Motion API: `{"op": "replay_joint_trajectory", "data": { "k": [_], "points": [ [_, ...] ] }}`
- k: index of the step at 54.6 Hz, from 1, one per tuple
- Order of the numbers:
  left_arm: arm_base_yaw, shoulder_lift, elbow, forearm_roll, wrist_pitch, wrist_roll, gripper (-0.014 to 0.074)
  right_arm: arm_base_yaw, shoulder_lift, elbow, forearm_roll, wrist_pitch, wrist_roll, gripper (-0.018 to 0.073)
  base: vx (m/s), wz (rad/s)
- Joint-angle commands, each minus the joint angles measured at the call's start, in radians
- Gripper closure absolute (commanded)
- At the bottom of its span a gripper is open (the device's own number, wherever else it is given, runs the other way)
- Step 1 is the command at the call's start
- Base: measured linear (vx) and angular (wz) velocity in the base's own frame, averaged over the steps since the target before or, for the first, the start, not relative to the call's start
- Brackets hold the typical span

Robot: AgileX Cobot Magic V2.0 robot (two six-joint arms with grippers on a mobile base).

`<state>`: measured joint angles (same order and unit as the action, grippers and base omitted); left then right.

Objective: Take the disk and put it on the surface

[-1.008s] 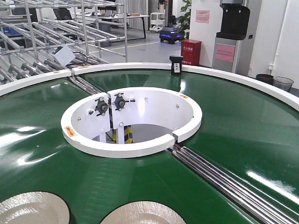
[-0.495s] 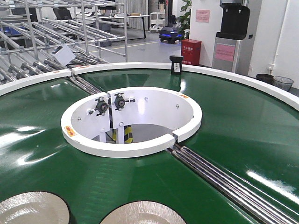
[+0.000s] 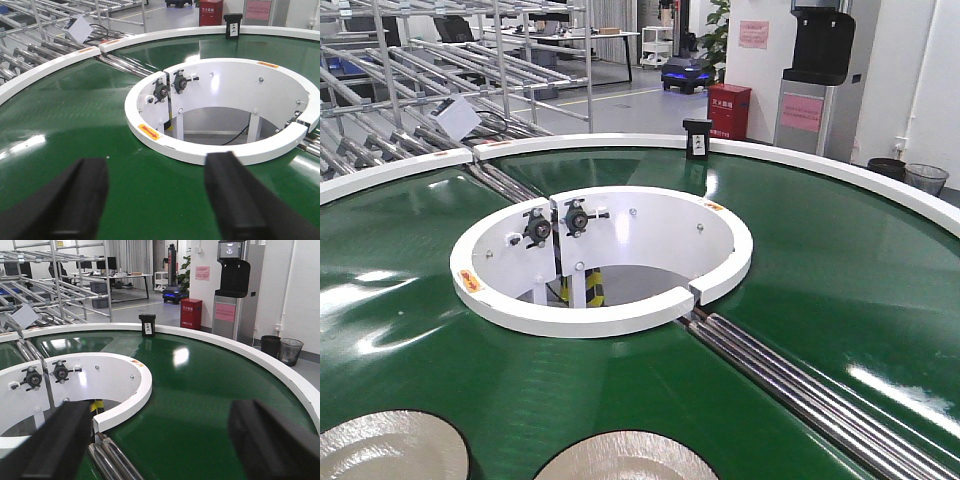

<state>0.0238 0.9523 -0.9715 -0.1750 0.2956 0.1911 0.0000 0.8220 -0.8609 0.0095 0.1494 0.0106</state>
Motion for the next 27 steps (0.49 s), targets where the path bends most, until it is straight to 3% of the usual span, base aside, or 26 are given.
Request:
{"op": "replay_joint_trajectory", "data": {
  "k": [1, 8, 18, 22, 27],
  "points": [
    [-0.005, -0.011, -0.034, -0.008, -0.099, 0.002, -0.0043, -0.003, -0.004, -0.035, -0.001, -0.085, -0.001, -0.0169, 0.0, 0.0],
    [-0.005, -0.011, -0.034, -0.032, -0.084, -0.011, -0.004, -0.003, -0.004, -0.035, -0.001, -0.083, -0.001, -0.0158, 0.0, 0.0],
    [-0.005, 0.037, -0.06, -0.131, 0.126, -0.016, 0.0031, -0.003, -0.004, -0.035, -0.001, -0.083, -0.001, -0.0109, 0.0, 0.0],
    [-0.005, 0.119, -0.105, -0.232, 0.247, 0.063, 0.0061, -0.003, -0.004, -0.035, -0.001, -0.085, -0.001, -0.0084, 0.0, 0.0],
    [-0.005, 0.262, -0.168, -0.449, 0.377, 0.232, 0.008, -0.003, -0.004, -0.035, -0.001, -0.086, -0.001, -0.0056, 0.0, 0.0]
  ]
}}
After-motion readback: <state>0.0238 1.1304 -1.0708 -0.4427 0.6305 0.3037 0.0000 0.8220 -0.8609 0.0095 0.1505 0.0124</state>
